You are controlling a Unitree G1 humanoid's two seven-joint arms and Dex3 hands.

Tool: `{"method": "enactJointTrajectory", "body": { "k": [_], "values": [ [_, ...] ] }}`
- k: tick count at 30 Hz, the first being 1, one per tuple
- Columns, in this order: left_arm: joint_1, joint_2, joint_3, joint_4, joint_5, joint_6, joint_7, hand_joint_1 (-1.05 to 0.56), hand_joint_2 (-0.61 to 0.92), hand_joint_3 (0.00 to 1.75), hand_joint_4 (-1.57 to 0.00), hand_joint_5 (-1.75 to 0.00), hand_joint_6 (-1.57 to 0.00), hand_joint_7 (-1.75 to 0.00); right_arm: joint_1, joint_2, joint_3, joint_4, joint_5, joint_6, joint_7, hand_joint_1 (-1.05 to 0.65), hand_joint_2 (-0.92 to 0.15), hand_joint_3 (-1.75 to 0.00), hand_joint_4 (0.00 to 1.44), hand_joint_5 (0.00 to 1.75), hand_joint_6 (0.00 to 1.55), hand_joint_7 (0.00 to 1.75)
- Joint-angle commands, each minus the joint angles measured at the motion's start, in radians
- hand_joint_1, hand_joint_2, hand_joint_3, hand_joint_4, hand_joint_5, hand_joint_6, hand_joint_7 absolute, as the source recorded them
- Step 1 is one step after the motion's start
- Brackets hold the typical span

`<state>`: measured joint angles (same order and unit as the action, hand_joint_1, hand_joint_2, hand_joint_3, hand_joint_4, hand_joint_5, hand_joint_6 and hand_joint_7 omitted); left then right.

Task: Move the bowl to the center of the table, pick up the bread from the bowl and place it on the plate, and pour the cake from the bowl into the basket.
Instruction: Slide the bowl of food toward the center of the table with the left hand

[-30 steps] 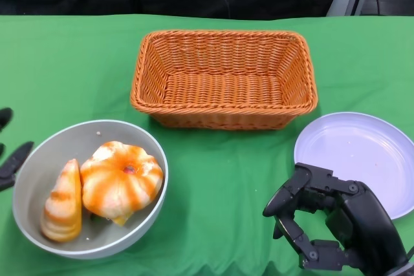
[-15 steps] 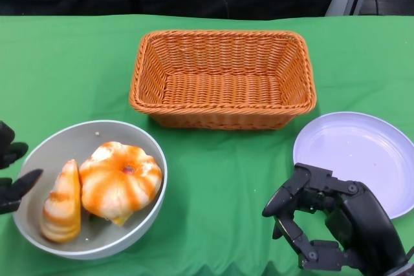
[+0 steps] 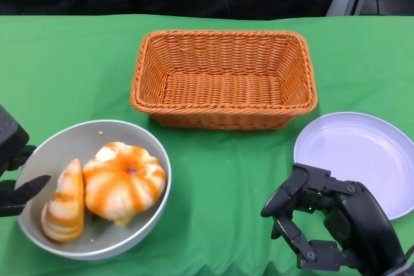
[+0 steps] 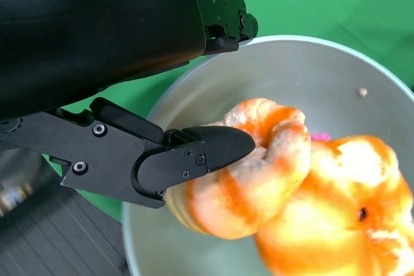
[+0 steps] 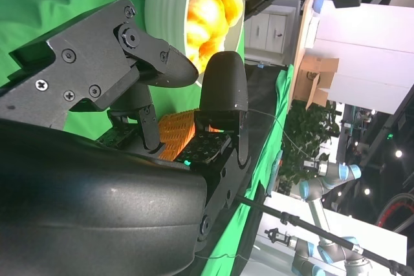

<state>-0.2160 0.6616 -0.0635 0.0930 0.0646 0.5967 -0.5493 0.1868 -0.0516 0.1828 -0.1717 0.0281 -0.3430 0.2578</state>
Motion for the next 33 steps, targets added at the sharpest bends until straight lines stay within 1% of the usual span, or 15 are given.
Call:
{"method": "enactJointTrajectory", "body": {
  "k": [1,8,12,15,21,24,33],
  "values": [
    [0.015,0.031,-0.012,-0.035,0.009,0.008,-0.028,-0.58,0.92,0.74,-0.11,-0.04,-0.09,-0.02,0.001,0.0,-0.001,0.002,0.006,-0.011,-0.007,-0.13,-0.56,-1.0,0.78,1.49,0.75,1.21],
    [0.018,0.026,-0.01,-0.104,-0.018,0.101,-0.07,-0.6,0.92,0.7,-0.15,-0.05,-0.1,-0.02,-0.001,0.01,0.001,0.01,0.008,-0.011,-0.009,-0.12,-0.56,-1.01,0.78,1.5,0.75,1.21],
    [0.018,0.013,0.002,-0.136,-0.056,0.149,-0.078,-0.58,0.92,0.7,-0.1,-0.03,-0.04,0.0,-0.002,0.013,0.002,0.012,-0.008,-0.012,-0.019,-0.13,-0.55,-1.01,0.78,1.49,0.75,1.21],
    [0.025,-0.008,0.023,-0.168,-0.092,0.193,-0.069,-0.56,0.92,0.69,-0.07,-0.01,-0.01,0.0,-0.004,0.014,0.004,0.013,-0.003,-0.009,-0.018,-0.13,-0.55,-1.02,0.78,1.49,0.75,1.22],
    [0.033,-0.044,0.049,-0.201,-0.144,0.249,-0.049,-0.55,0.92,0.66,-0.01,0.0,0.0,0.0,-0.004,0.012,0.007,0.013,-0.002,-0.012,-0.017,-0.12,-0.55,-1.01,0.78,1.49,0.75,1.22],
    [0.033,-0.056,0.047,-0.222,-0.153,0.28,-0.03,-0.55,0.92,0.65,-0.02,-0.01,0.0,0.0,-0.002,0.012,0.009,0.009,-0.002,-0.01,-0.019,-0.13,-0.55,-1.02,0.78,1.49,0.75,1.21],
    [0.032,-0.092,0.034,-0.227,-0.151,0.315,0.037,-0.55,0.92,0.62,-0.05,-0.02,0.0,0.0,-0.002,0.009,0.016,0.013,0.0,-0.014,-0.016,-0.13,-0.53,-1.05,0.77,1.5,0.74,1.21]
  ]
}}
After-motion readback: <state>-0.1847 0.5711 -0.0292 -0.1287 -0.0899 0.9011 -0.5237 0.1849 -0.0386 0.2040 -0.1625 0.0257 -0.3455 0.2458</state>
